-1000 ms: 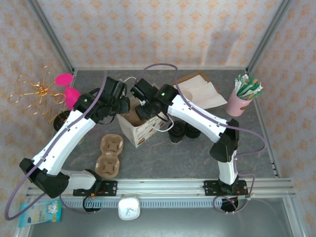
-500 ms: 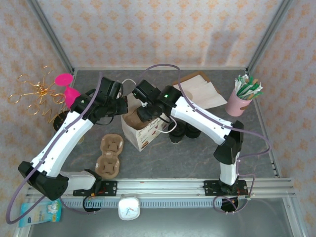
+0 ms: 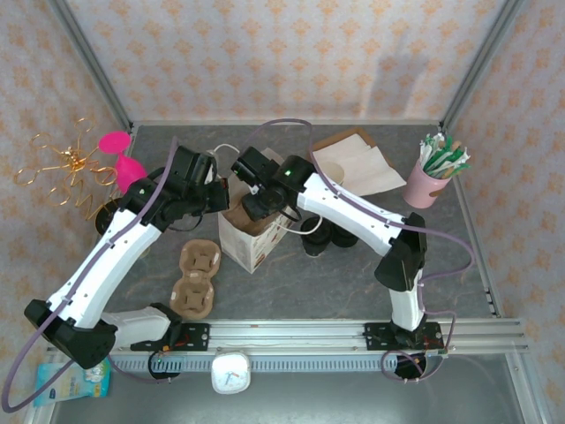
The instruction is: Pack the takeout coffee
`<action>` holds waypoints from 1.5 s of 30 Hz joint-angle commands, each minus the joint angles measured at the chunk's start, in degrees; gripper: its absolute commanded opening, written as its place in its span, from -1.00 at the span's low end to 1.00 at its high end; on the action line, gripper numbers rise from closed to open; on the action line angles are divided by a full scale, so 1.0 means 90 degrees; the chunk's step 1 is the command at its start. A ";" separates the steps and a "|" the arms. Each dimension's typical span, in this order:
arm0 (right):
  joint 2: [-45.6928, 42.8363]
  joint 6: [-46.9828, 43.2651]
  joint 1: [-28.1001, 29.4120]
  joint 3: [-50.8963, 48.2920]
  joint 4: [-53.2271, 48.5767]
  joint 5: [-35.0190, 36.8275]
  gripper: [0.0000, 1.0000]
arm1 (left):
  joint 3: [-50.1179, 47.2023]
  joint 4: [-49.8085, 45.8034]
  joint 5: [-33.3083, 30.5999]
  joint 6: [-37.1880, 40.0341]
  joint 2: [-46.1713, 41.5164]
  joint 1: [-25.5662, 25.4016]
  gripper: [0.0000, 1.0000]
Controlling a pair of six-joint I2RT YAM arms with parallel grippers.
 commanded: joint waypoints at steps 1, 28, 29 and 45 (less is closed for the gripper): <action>0.0171 -0.0079 -0.0056 -0.0021 -0.0073 0.0064 -0.12 | -0.0052 0.0149 0.0176 -0.0090 -0.0171 -0.0056 -1.00; 0.0363 -0.0085 0.0058 0.0196 -0.0163 0.0249 -0.10 | -0.0022 0.0287 0.0093 -0.0552 -0.0249 -0.0498 -1.00; 0.0396 -0.0101 0.0050 0.0208 -0.0154 0.0211 -0.10 | -0.0038 0.0288 0.0092 -0.0548 -0.0268 -0.0495 -1.00; 0.0735 -0.0342 -0.0015 0.0098 -0.0041 0.0033 0.05 | -0.0148 0.0175 -0.0230 -0.0623 -0.0312 -0.0497 -1.00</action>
